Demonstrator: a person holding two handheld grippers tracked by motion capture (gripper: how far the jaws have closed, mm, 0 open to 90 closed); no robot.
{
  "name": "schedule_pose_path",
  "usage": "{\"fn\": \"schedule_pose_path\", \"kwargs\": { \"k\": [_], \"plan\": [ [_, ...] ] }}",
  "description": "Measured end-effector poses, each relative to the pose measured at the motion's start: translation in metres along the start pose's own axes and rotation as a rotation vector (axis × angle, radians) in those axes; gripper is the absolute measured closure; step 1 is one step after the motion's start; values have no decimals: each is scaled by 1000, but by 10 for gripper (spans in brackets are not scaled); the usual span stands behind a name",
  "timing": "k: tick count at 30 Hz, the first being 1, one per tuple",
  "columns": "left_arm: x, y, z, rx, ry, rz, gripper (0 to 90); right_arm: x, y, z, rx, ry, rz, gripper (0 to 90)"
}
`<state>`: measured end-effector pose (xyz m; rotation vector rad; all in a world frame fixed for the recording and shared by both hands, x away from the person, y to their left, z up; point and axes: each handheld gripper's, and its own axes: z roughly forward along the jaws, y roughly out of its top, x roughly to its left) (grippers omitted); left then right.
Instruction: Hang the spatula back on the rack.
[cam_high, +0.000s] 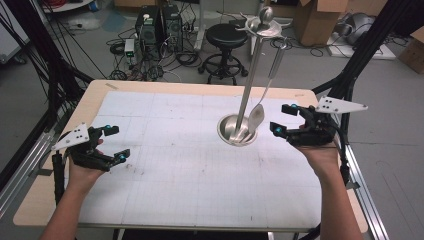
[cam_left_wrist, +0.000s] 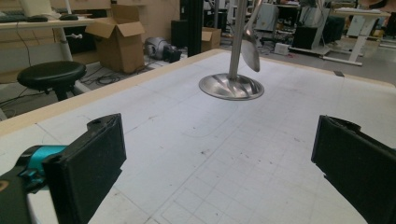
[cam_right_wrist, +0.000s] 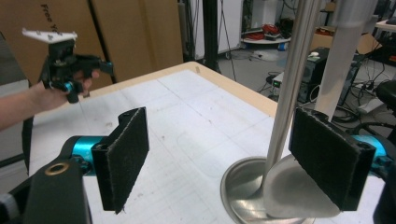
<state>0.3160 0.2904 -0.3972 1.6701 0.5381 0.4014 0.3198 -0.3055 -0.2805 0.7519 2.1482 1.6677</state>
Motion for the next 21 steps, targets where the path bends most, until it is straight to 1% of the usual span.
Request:
{"fn": "schedule_pose_path", "kwargs": {
  "k": [2,4,6,9,10,11,13,14,15,19,20,21],
  "plan": [
    [0,0,0,-1,-2,-5,35,1,-3,1,-4,-4,-7,176],
    [1,-1,1,6,1,-7,35,4,-10,2,-3,-5,-2,168],
    [1,-1,1,9,-6,-16,35,8,-22,3,-23,0,0,159],
    [0,-1,3,16,-13,-14,35,11,-36,7,-23,-8,7,150],
    [-1,-2,4,17,-18,-14,35,12,-45,8,-25,-9,20,146],
    [-1,-2,4,17,-18,-14,35,12,-45,8,-25,-9,20,146],
    [-1,-2,5,21,-25,-13,35,14,-53,9,-39,-14,18,146],
    [-1,-3,6,21,-26,-17,35,14,-56,11,-30,-11,21,146],
    [-1,-3,6,23,-28,-17,35,14,-57,12,-7,-16,19,146],
    [-1,-3,5,22,-27,-14,35,15,-62,11,-11,-20,14,146],
    [0,-3,5,21,-24,-16,35,15,-64,11,-11,-19,26,146],
    [0,-3,4,20,-21,-19,35,15,-65,11,-15,-18,25,146]
  ]
}}
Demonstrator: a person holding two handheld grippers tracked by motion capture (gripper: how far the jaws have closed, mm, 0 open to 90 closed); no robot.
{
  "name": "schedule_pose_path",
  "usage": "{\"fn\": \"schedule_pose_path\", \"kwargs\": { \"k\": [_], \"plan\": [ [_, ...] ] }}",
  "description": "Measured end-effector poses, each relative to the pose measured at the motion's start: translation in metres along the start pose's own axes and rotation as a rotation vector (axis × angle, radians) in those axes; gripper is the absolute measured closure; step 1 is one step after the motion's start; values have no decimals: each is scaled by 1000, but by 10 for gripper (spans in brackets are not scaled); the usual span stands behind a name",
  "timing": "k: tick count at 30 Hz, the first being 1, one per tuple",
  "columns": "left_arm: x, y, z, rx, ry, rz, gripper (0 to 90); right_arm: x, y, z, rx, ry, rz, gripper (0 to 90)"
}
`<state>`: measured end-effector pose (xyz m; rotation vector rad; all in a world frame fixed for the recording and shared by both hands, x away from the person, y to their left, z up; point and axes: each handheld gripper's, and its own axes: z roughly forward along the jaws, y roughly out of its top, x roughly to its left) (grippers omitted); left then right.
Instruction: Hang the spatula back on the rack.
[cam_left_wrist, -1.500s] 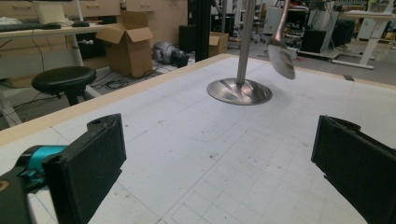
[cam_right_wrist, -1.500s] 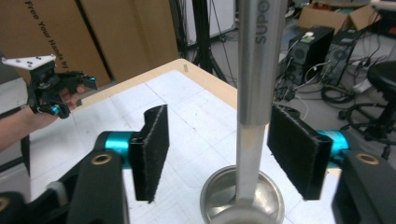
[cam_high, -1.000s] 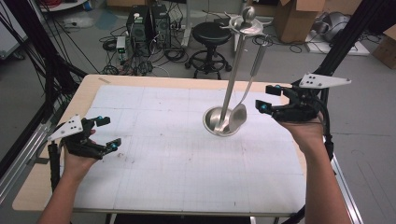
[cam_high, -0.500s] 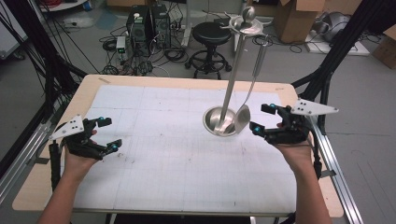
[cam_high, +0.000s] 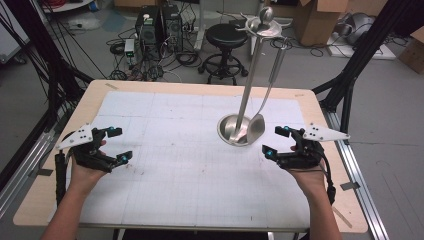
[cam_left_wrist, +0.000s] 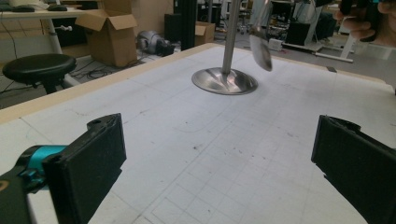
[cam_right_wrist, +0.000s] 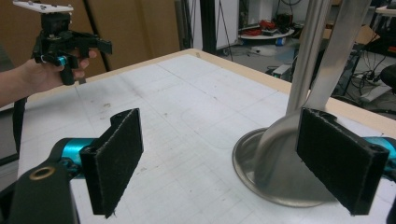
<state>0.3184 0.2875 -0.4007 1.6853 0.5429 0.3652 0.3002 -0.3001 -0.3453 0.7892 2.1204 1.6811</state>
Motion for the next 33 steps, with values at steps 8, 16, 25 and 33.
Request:
{"fn": "schedule_pose_path", "kwargs": {
  "k": [8,16,25,33],
  "plan": [
    [3,-1,1,-7,-3,-15,35,-6,-21,3,32,-63,3,110],
    [2,-4,3,7,-15,-25,35,-19,-39,0,52,-79,42,91],
    [1,-4,1,-10,-31,-25,35,-20,-43,8,92,-79,38,18],
    [-1,-6,6,6,-45,-29,35,-16,-39,7,79,-85,20,18]
  ]
}}
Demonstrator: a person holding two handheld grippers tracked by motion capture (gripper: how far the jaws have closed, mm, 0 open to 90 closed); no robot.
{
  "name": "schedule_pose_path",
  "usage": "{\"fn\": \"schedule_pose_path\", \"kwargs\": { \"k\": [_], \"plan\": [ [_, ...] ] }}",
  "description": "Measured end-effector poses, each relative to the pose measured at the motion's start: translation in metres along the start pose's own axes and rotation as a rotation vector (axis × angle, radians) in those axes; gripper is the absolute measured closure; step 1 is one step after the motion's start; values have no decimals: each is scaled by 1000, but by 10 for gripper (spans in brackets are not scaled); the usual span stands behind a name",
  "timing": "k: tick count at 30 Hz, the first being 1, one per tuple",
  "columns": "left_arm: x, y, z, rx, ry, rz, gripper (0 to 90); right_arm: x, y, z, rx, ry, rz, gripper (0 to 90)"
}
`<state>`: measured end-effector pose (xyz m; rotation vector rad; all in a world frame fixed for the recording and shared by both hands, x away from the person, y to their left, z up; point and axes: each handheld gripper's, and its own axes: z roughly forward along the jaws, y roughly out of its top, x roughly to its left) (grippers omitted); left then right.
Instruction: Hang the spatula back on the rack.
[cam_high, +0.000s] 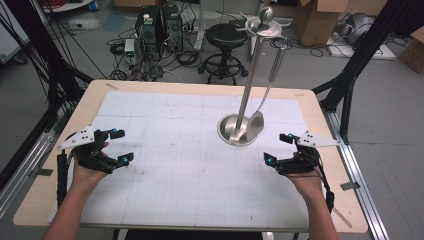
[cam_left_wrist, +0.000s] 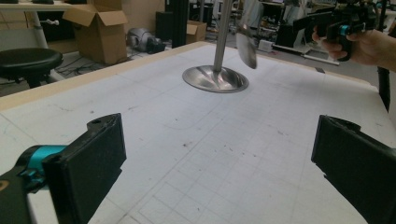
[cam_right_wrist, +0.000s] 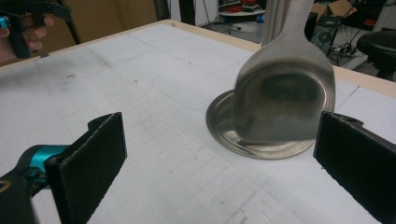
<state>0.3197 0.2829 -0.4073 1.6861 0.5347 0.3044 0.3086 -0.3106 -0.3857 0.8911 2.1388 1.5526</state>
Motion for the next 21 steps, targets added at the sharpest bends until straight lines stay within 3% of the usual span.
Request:
{"fn": "schedule_pose_path", "kwargs": {
  "k": [21],
  "plan": [
    [2,-1,0,7,2,2,35,1,1,5,19,27,9,18]
  ]
}}
